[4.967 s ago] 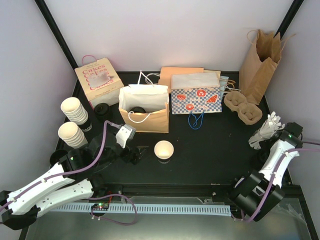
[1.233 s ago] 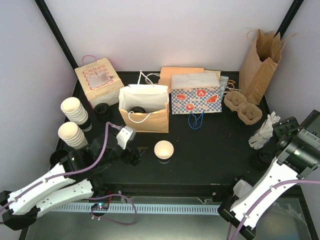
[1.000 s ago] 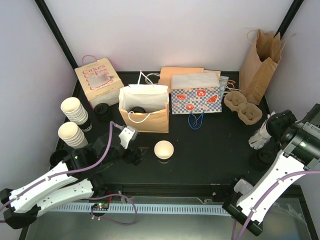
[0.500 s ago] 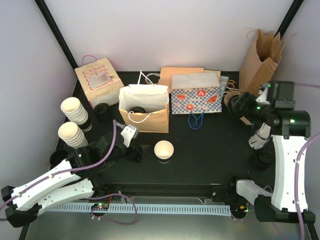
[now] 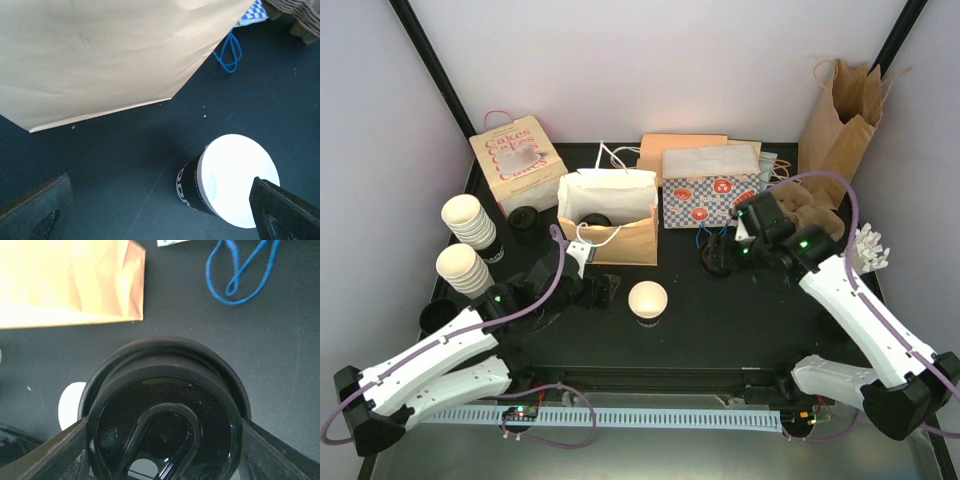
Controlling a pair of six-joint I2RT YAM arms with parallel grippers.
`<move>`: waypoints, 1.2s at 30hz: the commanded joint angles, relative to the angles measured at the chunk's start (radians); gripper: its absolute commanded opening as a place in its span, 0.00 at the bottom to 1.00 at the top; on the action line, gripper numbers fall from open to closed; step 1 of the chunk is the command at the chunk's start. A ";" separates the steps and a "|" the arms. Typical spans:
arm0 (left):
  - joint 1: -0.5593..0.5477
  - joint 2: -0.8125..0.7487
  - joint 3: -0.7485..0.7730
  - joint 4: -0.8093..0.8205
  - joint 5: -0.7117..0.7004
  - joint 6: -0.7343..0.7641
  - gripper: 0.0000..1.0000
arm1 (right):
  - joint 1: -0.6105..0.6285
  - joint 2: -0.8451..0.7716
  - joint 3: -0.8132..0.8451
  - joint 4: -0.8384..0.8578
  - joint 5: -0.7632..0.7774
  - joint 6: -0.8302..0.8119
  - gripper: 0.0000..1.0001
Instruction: Pack the takeout coffee
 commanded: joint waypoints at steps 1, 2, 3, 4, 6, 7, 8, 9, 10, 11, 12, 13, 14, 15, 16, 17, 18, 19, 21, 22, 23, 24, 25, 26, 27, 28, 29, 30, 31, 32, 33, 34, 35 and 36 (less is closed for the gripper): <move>0.034 0.000 -0.019 0.072 0.039 -0.060 0.99 | 0.119 -0.012 -0.067 0.133 0.073 -0.061 0.73; 0.039 -0.010 -0.031 0.086 0.047 -0.076 0.99 | 0.152 -0.007 -0.077 0.145 0.099 -0.070 0.73; 0.050 -0.024 -0.045 0.102 0.058 -0.087 0.99 | 0.182 -0.001 -0.086 0.159 0.128 -0.080 0.73; 0.059 -0.038 -0.064 0.128 0.073 -0.101 0.99 | 0.215 0.001 -0.094 0.172 0.155 -0.093 0.74; 0.076 -0.070 -0.102 0.164 0.108 -0.128 0.99 | 0.259 -0.001 -0.117 0.214 0.197 -0.119 0.74; 0.085 -0.081 -0.119 0.178 0.125 -0.143 0.99 | 0.270 -0.001 -0.129 0.234 0.198 -0.136 0.74; 0.092 -0.090 -0.136 0.189 0.138 -0.153 0.99 | 0.272 -0.001 -0.142 0.254 0.194 -0.150 0.74; 0.096 -0.098 -0.151 0.201 0.152 -0.163 0.99 | 0.275 0.001 -0.153 0.272 0.192 -0.164 0.74; 0.098 -0.102 -0.163 0.212 0.162 -0.171 0.99 | 0.277 0.009 -0.158 0.286 0.187 -0.179 0.74; 0.100 -0.104 -0.174 0.220 0.171 -0.178 0.99 | 0.282 0.018 -0.160 0.293 0.184 -0.193 0.74; 0.101 -0.102 -0.182 0.228 0.180 -0.183 0.99 | 0.294 0.029 -0.161 0.297 0.193 -0.204 0.74; 0.102 -0.099 -0.187 0.232 0.187 -0.187 0.99 | 0.318 0.039 -0.160 0.302 0.215 -0.214 0.74; 0.103 -0.095 -0.190 0.238 0.198 -0.190 0.99 | 0.342 0.052 -0.159 0.307 0.239 -0.219 0.74; 0.104 -0.090 -0.194 0.246 0.211 -0.193 0.99 | 0.365 0.064 -0.160 0.315 0.263 -0.226 0.74; 0.106 -0.084 -0.197 0.256 0.230 -0.195 0.99 | 0.384 0.078 -0.157 0.322 0.278 -0.230 0.74; 0.108 -0.079 -0.199 0.265 0.246 -0.202 0.99 | 0.400 0.091 -0.157 0.327 0.295 -0.233 0.74; 0.113 -0.072 -0.200 0.273 0.262 -0.208 0.99 | 0.409 0.105 -0.155 0.331 0.298 -0.235 0.74; 0.118 -0.065 -0.201 0.280 0.278 -0.213 0.99 | 0.419 0.119 -0.153 0.336 0.291 -0.236 0.74; 0.132 -0.050 -0.201 0.293 0.310 -0.228 0.99 | 0.451 0.138 -0.154 0.354 0.299 -0.238 0.74; 0.137 -0.046 -0.202 0.296 0.324 -0.234 0.99 | 0.472 0.147 -0.155 0.358 0.307 -0.238 0.74; 0.142 -0.042 -0.203 0.299 0.336 -0.238 0.99 | 0.490 0.156 -0.153 0.360 0.316 -0.238 0.74; 0.148 -0.040 -0.206 0.302 0.347 -0.240 0.99 | 0.506 0.168 -0.149 0.361 0.326 -0.236 0.74; 0.157 -0.040 -0.209 0.304 0.358 -0.243 0.99 | 0.519 0.181 -0.144 0.358 0.333 -0.236 0.74; 0.165 -0.040 -0.213 0.308 0.368 -0.248 0.99 | 0.529 0.194 -0.137 0.354 0.339 -0.236 0.74; 0.173 -0.039 -0.218 0.312 0.380 -0.250 0.99 | 0.538 0.207 -0.132 0.350 0.346 -0.236 0.74; 0.180 -0.041 -0.224 0.317 0.392 -0.254 0.99 | 0.543 0.217 -0.126 0.348 0.349 -0.235 0.74; 0.188 -0.040 -0.230 0.320 0.408 -0.256 0.99 | 0.548 0.227 -0.122 0.349 0.347 -0.239 0.74; 0.194 -0.040 -0.234 0.326 0.422 -0.258 0.99 | 0.554 0.236 -0.120 0.349 0.342 -0.241 0.74; 0.199 -0.040 -0.240 0.329 0.433 -0.261 0.99 | 0.558 0.244 -0.115 0.348 0.342 -0.241 0.74; 0.201 -0.039 -0.245 0.333 0.446 -0.263 0.99 | 0.561 0.253 -0.110 0.346 0.340 -0.242 0.74; 0.205 -0.040 -0.248 0.337 0.452 -0.264 0.99 | 0.565 0.260 -0.106 0.344 0.337 -0.244 0.74; 0.206 -0.040 -0.253 0.342 0.457 -0.266 0.99 | 0.568 0.266 -0.102 0.343 0.335 -0.245 0.74; 0.208 -0.040 -0.256 0.345 0.461 -0.266 0.99 | 0.570 0.270 -0.100 0.344 0.333 -0.246 0.74; 0.208 -0.038 -0.259 0.349 0.465 -0.267 0.99 | 0.570 0.273 -0.099 0.347 0.326 -0.247 0.74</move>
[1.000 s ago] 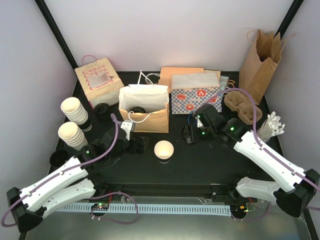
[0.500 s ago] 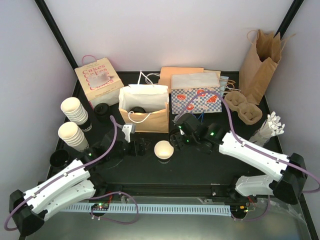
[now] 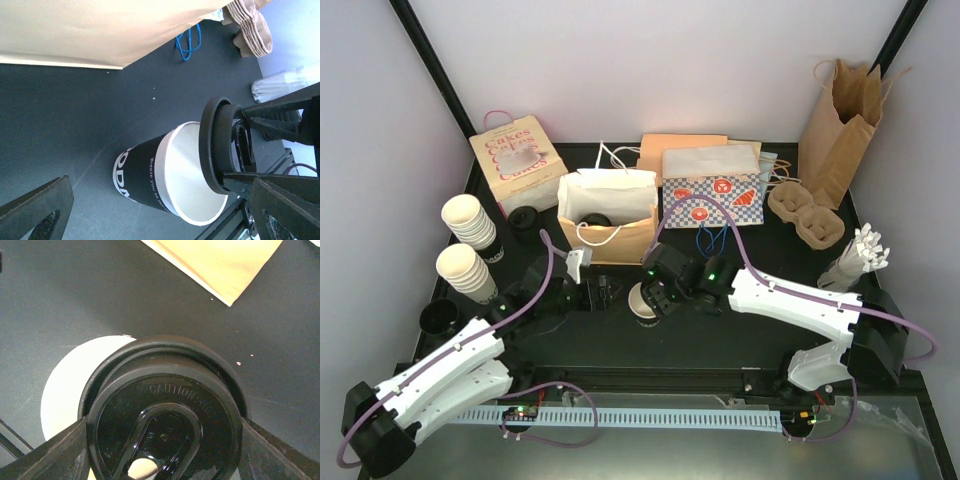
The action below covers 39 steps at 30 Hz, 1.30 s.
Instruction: Pack the takeout coffee
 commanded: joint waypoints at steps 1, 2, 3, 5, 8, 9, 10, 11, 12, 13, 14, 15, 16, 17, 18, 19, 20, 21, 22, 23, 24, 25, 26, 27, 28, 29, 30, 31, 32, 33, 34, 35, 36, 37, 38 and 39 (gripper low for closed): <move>0.011 0.005 -0.015 0.052 0.063 -0.020 0.99 | 0.014 0.005 0.039 0.016 0.006 -0.019 0.74; 0.013 0.007 -0.019 0.059 0.069 -0.020 0.99 | 0.015 0.005 0.039 0.019 0.002 -0.022 0.74; 0.013 0.013 -0.022 0.065 0.076 -0.021 0.99 | 0.016 0.004 0.039 0.022 -0.003 -0.022 0.74; 0.013 0.028 -0.024 0.074 0.092 -0.021 0.99 | 0.016 0.004 0.039 0.027 -0.017 -0.024 0.74; 0.015 0.051 -0.022 0.076 0.114 -0.018 0.99 | 0.019 0.004 0.037 0.035 -0.037 -0.029 0.74; 0.016 0.055 -0.019 0.073 0.120 -0.016 0.98 | 0.021 0.004 0.037 0.036 -0.040 -0.030 0.74; 0.017 0.058 -0.018 0.072 0.123 -0.016 0.97 | 0.025 0.005 0.038 0.036 -0.041 -0.033 0.74; 0.016 0.059 -0.018 0.071 0.124 -0.018 0.97 | 0.030 0.007 0.040 0.035 -0.039 -0.034 0.74; 0.017 0.059 -0.018 0.070 0.123 -0.019 0.96 | 0.036 0.007 0.042 0.034 -0.037 -0.036 0.74; 0.018 0.057 -0.017 0.068 0.124 -0.020 0.96 | 0.041 0.007 0.043 0.033 -0.036 -0.036 0.74; 0.020 0.055 -0.016 0.064 0.121 -0.021 0.96 | 0.045 0.007 0.043 0.033 -0.034 -0.036 0.74; 0.022 0.051 -0.015 0.059 0.118 -0.021 0.96 | 0.048 0.006 0.043 0.033 -0.032 -0.037 0.74; 0.024 0.047 -0.014 0.052 0.114 -0.021 0.96 | 0.052 0.005 0.043 0.033 -0.032 -0.038 0.74; 0.025 0.040 -0.012 0.042 0.107 -0.018 0.96 | 0.056 0.005 0.043 0.033 -0.031 -0.039 0.74; 0.026 0.031 -0.010 0.031 0.096 -0.017 0.97 | 0.059 0.004 0.043 0.032 -0.030 -0.039 0.74; 0.026 0.023 -0.009 0.021 0.089 -0.016 0.98 | 0.063 0.005 0.045 0.031 -0.030 -0.039 0.74; 0.026 0.013 -0.010 0.015 0.081 -0.015 0.98 | 0.066 0.007 0.045 0.029 -0.027 -0.039 0.74; 0.027 0.004 -0.012 0.012 0.075 -0.015 0.98 | 0.070 0.010 0.046 0.028 -0.026 -0.039 0.74; 0.028 -0.008 -0.014 0.010 0.070 -0.016 0.98 | 0.075 0.014 0.046 0.026 -0.021 -0.040 0.74; 0.028 -0.017 -0.016 0.009 0.066 -0.017 0.98 | 0.077 0.018 0.047 0.025 -0.017 -0.039 0.74; 0.028 -0.026 -0.018 0.009 0.063 -0.018 0.98 | 0.080 0.022 0.049 0.025 -0.015 -0.040 0.74; 0.028 -0.034 -0.020 0.011 0.063 -0.020 0.98 | 0.080 0.027 0.050 0.024 -0.011 -0.040 0.74; 0.029 -0.041 -0.021 0.010 0.063 -0.020 0.98 | 0.083 0.031 0.052 0.024 -0.010 -0.038 0.74; 0.029 -0.043 -0.021 0.011 0.064 -0.021 0.98 | 0.083 0.035 0.054 0.024 -0.009 -0.037 0.74; 0.028 -0.044 -0.022 0.013 0.068 -0.023 0.98 | 0.085 0.038 0.055 0.024 -0.009 -0.039 0.74; 0.029 -0.042 -0.024 0.018 0.073 -0.025 0.98 | 0.085 0.043 0.058 0.025 -0.010 -0.039 0.74; 0.029 -0.040 -0.026 0.023 0.081 -0.027 0.98 | 0.087 0.045 0.060 0.025 -0.010 -0.039 0.74; 0.029 -0.035 -0.027 0.027 0.089 -0.028 0.98 | 0.088 0.047 0.062 0.025 -0.011 -0.041 0.74; 0.029 -0.029 -0.030 0.032 0.098 -0.030 0.98 | 0.090 0.052 0.065 0.024 -0.010 -0.042 0.74; 0.029 -0.022 -0.030 0.035 0.106 -0.030 0.98 | 0.091 0.055 0.069 0.022 -0.006 -0.042 0.74; 0.029 -0.014 -0.029 0.037 0.114 -0.030 0.97 | 0.092 0.059 0.072 0.019 0.001 -0.042 0.74; 0.029 -0.006 -0.029 0.039 0.119 -0.030 0.96 | 0.091 0.064 0.074 0.015 0.007 -0.042 0.74; 0.030 0.000 -0.028 0.041 0.125 -0.029 0.96 | 0.091 0.067 0.077 0.011 0.013 -0.042 0.74; 0.031 0.005 -0.028 0.045 0.132 -0.029 0.95 | 0.091 0.072 0.078 0.008 0.019 -0.041 0.74; 0.030 0.010 -0.028 0.048 0.138 -0.029 0.95 | 0.091 0.076 0.079 0.005 0.026 -0.040 0.74; 0.031 0.014 -0.028 0.051 0.143 -0.028 0.95 | 0.091 0.079 0.081 0.002 0.031 -0.038 0.74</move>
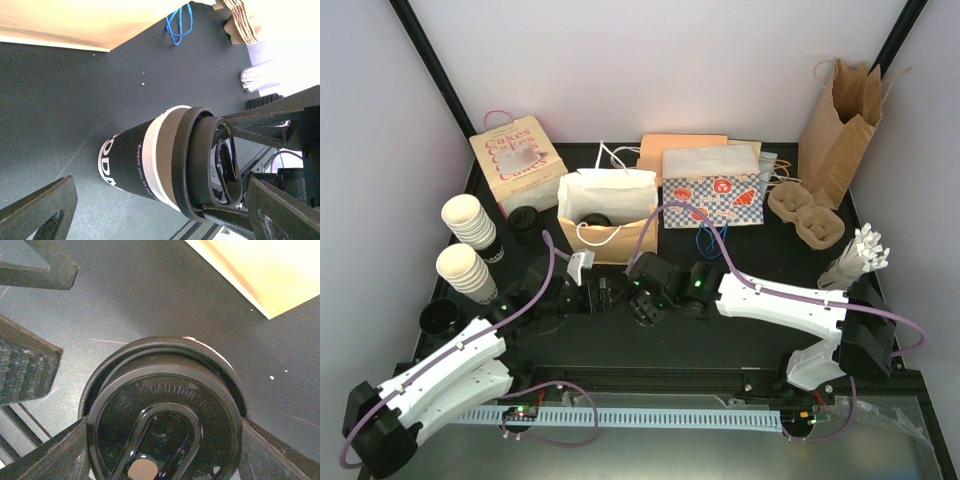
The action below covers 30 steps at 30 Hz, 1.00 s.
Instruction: Pack the takeout coffee
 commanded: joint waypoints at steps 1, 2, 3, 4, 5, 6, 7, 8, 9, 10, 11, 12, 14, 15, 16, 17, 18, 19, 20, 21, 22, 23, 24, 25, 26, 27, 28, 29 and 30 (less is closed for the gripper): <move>0.009 0.017 0.000 0.029 0.044 -0.008 0.95 | 0.008 0.017 0.033 -0.014 0.050 0.000 0.74; 0.009 0.020 0.000 0.032 0.046 -0.007 0.95 | 0.007 0.018 0.034 -0.016 0.056 0.002 0.74; 0.010 0.022 0.000 0.033 0.045 -0.007 0.94 | 0.008 0.017 0.036 -0.021 0.062 0.003 0.74; 0.011 0.024 0.001 0.033 0.045 -0.006 0.94 | 0.008 0.016 0.036 -0.023 0.065 0.003 0.74; 0.011 0.024 0.001 0.035 0.045 -0.006 0.94 | 0.008 0.014 0.036 -0.023 0.066 0.002 0.74; 0.011 0.025 0.002 0.035 0.045 -0.005 0.94 | 0.008 0.013 0.036 -0.023 0.067 0.003 0.74; 0.011 0.026 0.003 0.037 0.045 -0.005 0.94 | 0.009 0.013 0.036 -0.024 0.067 0.001 0.74; 0.012 0.027 0.003 0.039 0.045 -0.005 0.94 | 0.008 0.013 0.036 -0.024 0.066 0.000 0.74; 0.012 0.027 0.003 0.041 0.044 -0.005 0.94 | 0.009 0.015 0.036 -0.023 0.068 0.000 0.74; 0.012 0.027 0.003 0.042 0.045 -0.004 0.94 | 0.009 0.017 0.037 -0.023 0.069 0.000 0.74; 0.013 0.028 0.004 0.042 0.045 -0.002 0.94 | 0.008 0.021 0.037 -0.023 0.071 0.000 0.74; 0.012 0.029 0.005 0.042 0.045 0.000 0.94 | 0.009 0.026 0.039 -0.022 0.071 -0.002 0.74; 0.013 0.029 0.005 0.042 0.045 0.002 0.94 | 0.009 0.035 0.042 -0.022 0.071 -0.002 0.74; 0.013 0.028 0.005 0.041 0.044 0.002 0.94 | 0.009 0.037 0.043 -0.022 0.072 -0.002 0.74; 0.015 0.027 0.005 0.040 0.045 0.003 0.94 | 0.009 0.040 0.044 -0.021 0.072 -0.002 0.74; 0.014 0.027 0.005 0.040 0.044 0.004 0.94 | 0.009 0.043 0.046 -0.020 0.072 -0.003 0.75; 0.015 0.027 0.005 0.038 0.042 0.004 0.94 | 0.009 0.045 0.047 -0.020 0.071 -0.003 0.75; 0.016 0.027 0.005 0.038 0.042 0.004 0.94 | 0.009 0.047 0.048 -0.020 0.072 -0.004 0.75; 0.016 0.027 0.005 0.037 0.042 0.005 0.94 | 0.008 0.049 0.048 -0.020 0.072 -0.005 0.74; 0.016 0.027 0.005 0.037 0.042 0.005 0.94 | 0.009 0.051 0.049 -0.020 0.072 -0.005 0.74; 0.017 0.027 0.005 0.036 0.042 0.006 0.94 | 0.009 0.053 0.050 -0.020 0.072 -0.005 0.74; 0.017 0.027 0.003 0.036 0.041 0.007 0.94 | 0.009 0.056 0.049 -0.020 0.071 -0.005 0.75; 0.018 0.027 0.003 0.036 0.042 0.007 0.94 | 0.010 0.058 0.048 -0.020 0.071 -0.005 0.75; 0.019 0.027 0.003 0.034 0.042 0.007 0.94 | 0.009 0.060 0.048 -0.020 0.072 -0.005 0.75; 0.020 0.027 0.002 0.034 0.042 0.008 0.94 | 0.009 0.063 0.048 -0.020 0.071 -0.005 0.75; 0.020 0.027 0.002 0.034 0.042 0.009 0.94 | 0.009 0.066 0.048 -0.020 0.071 -0.005 0.75; 0.021 0.027 0.002 0.034 0.042 0.009 0.94 | 0.008 0.068 0.047 -0.020 0.070 -0.004 0.75; 0.022 0.027 0.001 0.033 0.042 0.010 0.94 | 0.009 0.071 0.047 -0.020 0.069 -0.004 0.75; 0.023 0.027 0.000 0.032 0.042 0.011 0.94 | 0.009 0.073 0.046 -0.020 0.069 -0.004 0.75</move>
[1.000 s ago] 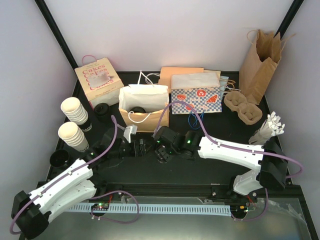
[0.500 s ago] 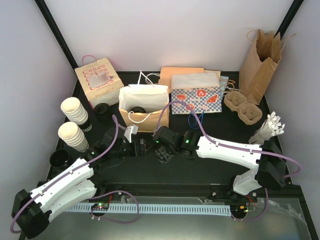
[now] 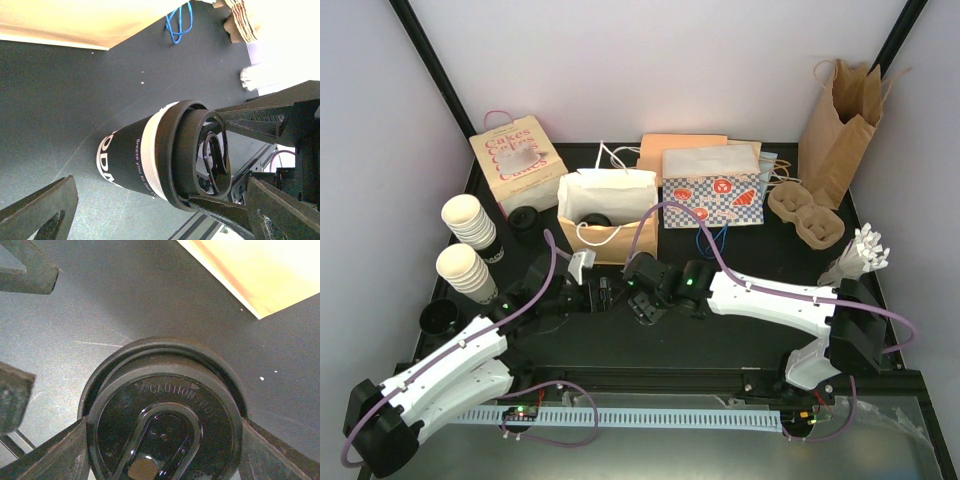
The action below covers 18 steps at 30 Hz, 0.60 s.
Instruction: Pack the takeout coffee
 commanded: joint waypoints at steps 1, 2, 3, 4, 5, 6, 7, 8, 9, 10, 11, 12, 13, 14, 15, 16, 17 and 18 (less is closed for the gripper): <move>0.011 0.001 0.000 0.016 0.018 0.011 0.94 | 0.007 0.024 0.017 0.000 0.020 -0.002 0.75; 0.011 -0.001 0.000 0.016 0.017 0.011 0.94 | 0.007 0.025 0.017 0.000 0.020 -0.001 0.75; 0.013 -0.002 -0.001 0.015 0.018 0.011 0.94 | 0.008 0.027 0.017 0.000 0.020 -0.001 0.75; 0.013 -0.002 -0.002 0.015 0.018 0.011 0.94 | 0.008 0.028 0.016 0.001 0.020 -0.001 0.75; 0.014 -0.002 -0.003 0.014 0.018 0.012 0.94 | 0.008 0.028 0.016 0.001 0.020 0.000 0.75; 0.015 -0.002 -0.003 0.015 0.018 0.013 0.94 | 0.008 0.029 0.016 0.002 0.019 0.000 0.75; 0.014 -0.002 -0.004 0.013 0.019 0.012 0.94 | 0.008 0.031 0.016 0.000 0.020 0.000 0.75; 0.015 -0.003 -0.005 0.012 0.018 0.013 0.94 | 0.007 0.032 0.017 0.000 0.020 0.000 0.75; 0.015 -0.004 -0.006 0.012 0.019 0.013 0.94 | 0.008 0.034 0.017 0.000 0.020 0.000 0.75; 0.016 -0.004 -0.007 0.011 0.019 0.012 0.94 | 0.007 0.036 0.018 -0.001 0.021 0.000 0.75; 0.017 -0.004 -0.008 0.012 0.019 0.013 0.94 | 0.007 0.038 0.019 -0.001 0.019 0.000 0.75; 0.017 -0.003 -0.009 0.012 0.020 0.013 0.94 | 0.008 0.039 0.019 -0.001 0.019 0.000 0.75; 0.017 -0.002 -0.010 0.012 0.021 0.012 0.94 | 0.008 0.040 0.019 -0.001 0.019 0.000 0.75; 0.019 -0.002 -0.012 0.013 0.021 0.011 0.94 | 0.008 0.040 0.019 0.000 0.017 0.000 0.75; 0.019 0.000 -0.013 0.014 0.021 0.008 0.94 | 0.008 0.042 0.019 0.000 0.015 0.000 0.75; 0.020 0.002 -0.015 0.014 0.021 0.008 0.94 | 0.007 0.044 0.019 0.001 0.015 -0.001 0.75; 0.022 0.004 -0.016 0.016 0.021 0.006 0.93 | 0.008 0.047 0.019 0.000 0.014 -0.001 0.75; 0.022 0.007 -0.018 0.017 0.022 0.006 0.93 | 0.007 0.050 0.019 -0.001 0.014 -0.002 0.75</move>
